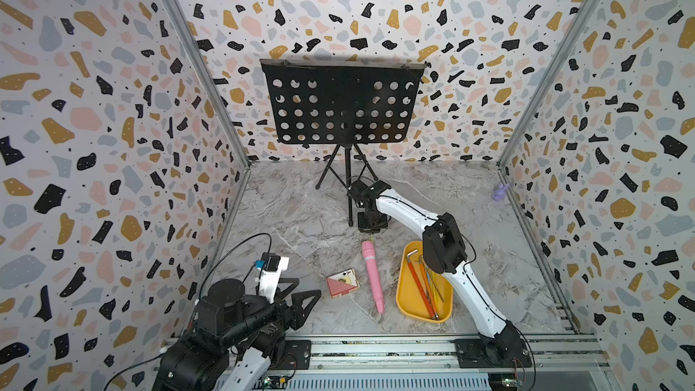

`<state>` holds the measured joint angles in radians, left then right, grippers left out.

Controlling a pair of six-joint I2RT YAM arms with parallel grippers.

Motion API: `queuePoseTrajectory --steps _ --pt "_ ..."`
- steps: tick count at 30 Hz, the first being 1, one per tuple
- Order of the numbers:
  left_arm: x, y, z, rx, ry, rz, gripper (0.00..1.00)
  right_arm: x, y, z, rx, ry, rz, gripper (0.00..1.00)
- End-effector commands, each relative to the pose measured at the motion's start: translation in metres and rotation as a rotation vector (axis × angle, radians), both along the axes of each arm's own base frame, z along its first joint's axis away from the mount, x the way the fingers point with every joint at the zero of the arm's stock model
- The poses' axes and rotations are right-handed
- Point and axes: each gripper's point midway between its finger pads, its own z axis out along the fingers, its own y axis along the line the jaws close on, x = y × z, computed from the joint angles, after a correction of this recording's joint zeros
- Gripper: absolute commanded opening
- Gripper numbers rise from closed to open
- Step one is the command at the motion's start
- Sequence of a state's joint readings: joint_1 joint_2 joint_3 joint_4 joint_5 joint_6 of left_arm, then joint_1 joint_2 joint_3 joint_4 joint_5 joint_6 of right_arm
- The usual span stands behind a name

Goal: Put the hex key on the desktop into the storage box
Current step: Pick up the Allen key from the center of the board.

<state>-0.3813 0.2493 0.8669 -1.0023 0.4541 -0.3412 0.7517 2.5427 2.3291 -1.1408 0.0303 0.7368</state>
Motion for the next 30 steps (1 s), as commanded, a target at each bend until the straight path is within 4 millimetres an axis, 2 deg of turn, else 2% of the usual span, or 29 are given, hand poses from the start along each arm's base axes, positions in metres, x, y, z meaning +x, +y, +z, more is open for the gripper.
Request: queuePoseTrajectory --steps 1,12,24,30 --pt "0.003 -0.001 0.009 -0.013 -0.031 0.002 0.88 0.000 -0.024 -0.009 -0.088 0.022 -0.025 0.00" --pt "0.003 -0.001 0.009 -0.014 -0.031 0.003 0.88 0.007 -0.029 0.038 -0.068 -0.070 -0.012 0.00" --pt "0.003 -0.001 0.010 -0.014 -0.031 0.001 0.88 0.001 -0.042 0.062 -0.041 -0.071 -0.024 0.00" --pt "0.003 -0.001 0.010 -0.015 -0.035 0.002 0.88 -0.005 -0.045 0.083 -0.015 -0.089 -0.012 0.00"
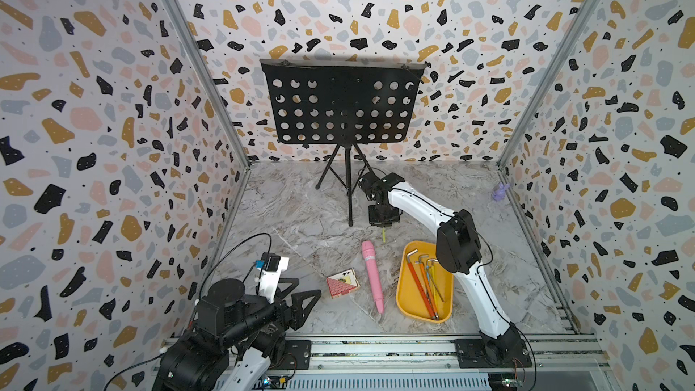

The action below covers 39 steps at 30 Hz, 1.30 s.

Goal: Put the hex key on the desktop into the storage box
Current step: Pick up the Allen key from the center of the board, then place the Allen key in the storage box.

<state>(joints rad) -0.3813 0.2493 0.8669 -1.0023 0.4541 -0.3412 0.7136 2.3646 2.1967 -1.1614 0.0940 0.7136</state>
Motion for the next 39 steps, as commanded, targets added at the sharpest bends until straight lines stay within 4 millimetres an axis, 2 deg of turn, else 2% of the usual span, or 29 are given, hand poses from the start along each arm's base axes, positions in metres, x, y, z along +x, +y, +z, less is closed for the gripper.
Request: queuePoseTrajectory --steps 1,12,15,19,25,30,34,39 --pt "0.003 -0.001 0.010 -0.015 -0.035 0.003 0.88 -0.008 -0.008 0.036 0.021 -0.029 0.011 0.00" --pt "0.003 -0.001 0.010 -0.015 -0.034 0.003 0.88 -0.037 -0.025 0.078 0.078 -0.053 0.029 0.00" --pt "0.003 -0.001 0.010 -0.014 -0.036 0.002 0.88 -0.049 -0.034 0.088 0.090 -0.057 0.030 0.00" --pt "0.003 -0.001 0.010 -0.015 -0.035 0.001 0.88 -0.073 -0.049 0.091 0.114 -0.048 0.033 0.00" --pt "0.002 -0.001 0.010 -0.017 -0.037 -0.001 0.88 -0.119 -0.087 0.077 0.108 -0.026 0.038 0.00" --pt "0.002 -0.002 0.010 -0.017 -0.036 -0.006 0.88 -0.160 -0.116 0.047 0.098 0.030 0.027 0.00" --pt "0.002 -0.002 0.010 -0.016 -0.038 -0.005 0.88 -0.179 -0.132 0.027 0.080 0.061 0.022 0.00" --pt "0.002 -0.002 0.011 -0.018 -0.039 -0.005 0.88 -0.189 -0.142 0.009 0.048 0.093 0.020 0.00"
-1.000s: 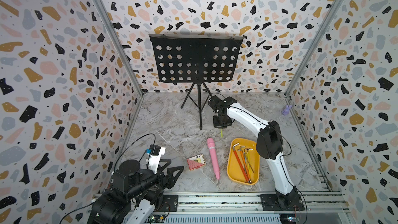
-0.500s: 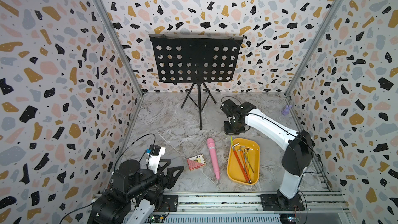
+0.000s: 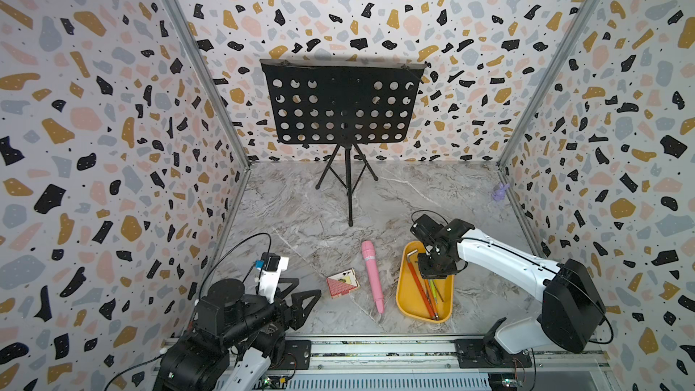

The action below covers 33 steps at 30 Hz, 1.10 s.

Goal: Put the hex key on the desktop into the storage box
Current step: Place the Allen key in the storage box.

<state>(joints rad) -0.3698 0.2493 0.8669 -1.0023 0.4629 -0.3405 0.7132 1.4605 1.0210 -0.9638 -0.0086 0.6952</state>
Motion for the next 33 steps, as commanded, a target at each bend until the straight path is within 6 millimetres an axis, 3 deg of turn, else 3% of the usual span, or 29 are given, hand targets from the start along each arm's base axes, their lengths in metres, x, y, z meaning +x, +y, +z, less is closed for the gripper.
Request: queuePoseTrajectory --steps 1,13,24,30,33 --pt "0.001 -0.002 0.010 -0.015 -0.040 -0.009 0.88 0.004 0.000 -0.001 0.017 -0.025 -0.009 0.00" --pt "0.001 -0.002 0.010 -0.016 -0.039 -0.010 0.88 0.003 -0.010 -0.037 -0.017 0.035 -0.026 0.00" --pt "0.001 -0.002 0.010 -0.015 -0.041 -0.012 0.88 0.001 -0.018 -0.045 -0.046 0.050 -0.037 0.00" --pt "0.001 -0.002 0.011 -0.016 -0.041 -0.012 0.88 0.003 -0.018 -0.039 -0.036 0.028 -0.043 0.30" --pt "0.001 -0.002 0.011 -0.016 -0.041 -0.013 0.88 0.006 -0.019 -0.030 -0.035 0.005 -0.043 0.35"
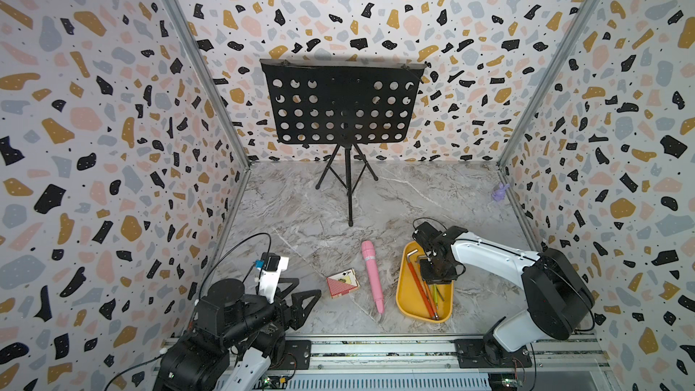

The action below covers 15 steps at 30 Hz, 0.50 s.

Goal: Put the hex key on the desktop into the storage box
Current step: Place the Allen key in the storage box.

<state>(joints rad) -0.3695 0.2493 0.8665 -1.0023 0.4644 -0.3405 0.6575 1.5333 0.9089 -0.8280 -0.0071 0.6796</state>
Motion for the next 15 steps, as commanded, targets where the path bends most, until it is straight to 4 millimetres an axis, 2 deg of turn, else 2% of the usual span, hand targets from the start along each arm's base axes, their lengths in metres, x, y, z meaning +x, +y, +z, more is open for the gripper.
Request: queuePoseTrajectory --steps 1,7,15 --pt "0.001 -0.002 0.011 -0.015 -0.042 -0.011 0.88 0.003 -0.004 0.018 -0.001 -0.041 -0.003 0.36" --pt "0.001 -0.002 0.011 -0.016 -0.042 -0.015 0.88 0.015 -0.005 0.053 0.017 -0.136 0.004 0.43" --pt "0.001 -0.002 0.010 -0.015 -0.041 -0.011 0.88 0.030 -0.014 0.117 0.039 -0.330 0.009 0.62"
